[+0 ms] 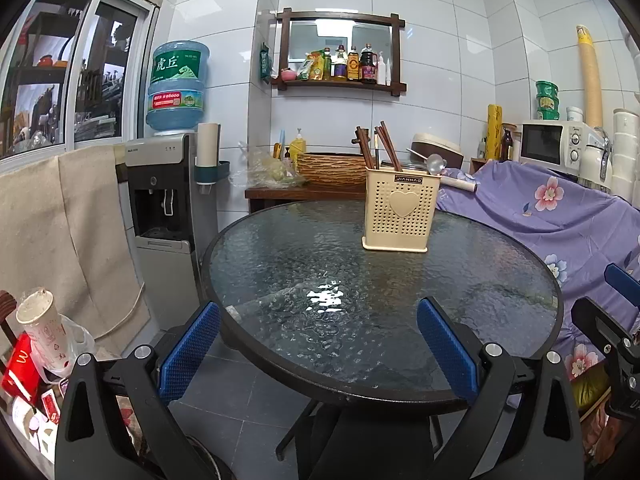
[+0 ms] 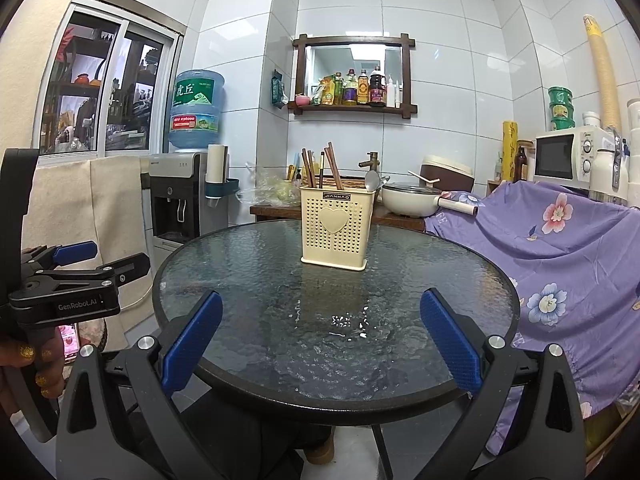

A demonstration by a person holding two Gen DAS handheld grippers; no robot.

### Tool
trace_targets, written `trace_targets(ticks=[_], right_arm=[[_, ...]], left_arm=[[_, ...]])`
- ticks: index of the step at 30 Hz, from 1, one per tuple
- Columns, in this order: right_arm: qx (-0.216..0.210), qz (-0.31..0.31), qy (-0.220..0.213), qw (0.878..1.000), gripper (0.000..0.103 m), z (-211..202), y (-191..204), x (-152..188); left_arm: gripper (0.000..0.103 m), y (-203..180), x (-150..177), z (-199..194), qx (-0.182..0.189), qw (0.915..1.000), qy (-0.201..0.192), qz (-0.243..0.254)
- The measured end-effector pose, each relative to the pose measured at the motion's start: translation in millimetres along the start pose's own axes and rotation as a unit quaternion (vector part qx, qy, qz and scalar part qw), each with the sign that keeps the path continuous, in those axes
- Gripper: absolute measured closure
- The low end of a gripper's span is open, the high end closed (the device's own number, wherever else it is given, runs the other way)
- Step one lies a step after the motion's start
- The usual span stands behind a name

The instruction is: Organize utensils

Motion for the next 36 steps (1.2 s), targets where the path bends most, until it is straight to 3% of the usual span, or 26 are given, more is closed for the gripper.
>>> trace_targets(ticks=[36], right_arm=[[-0.001,0.001,0.001,1.0,0.006,1.1,-2.4,2.1]], left_arm=[[0.006,2.5,-0.3,0.5,0.002,1.0,0.003,-0.002]])
Point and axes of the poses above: each gripper's, at about its wrist camera, not at the fingertips, and z roughly the way its jaws point, y to its left, x to its underside, the point moved 3 cm from there along z, roughly the way its jaws point, and after that the axes turned 9 degrees about -z, right-handed, at the moved point
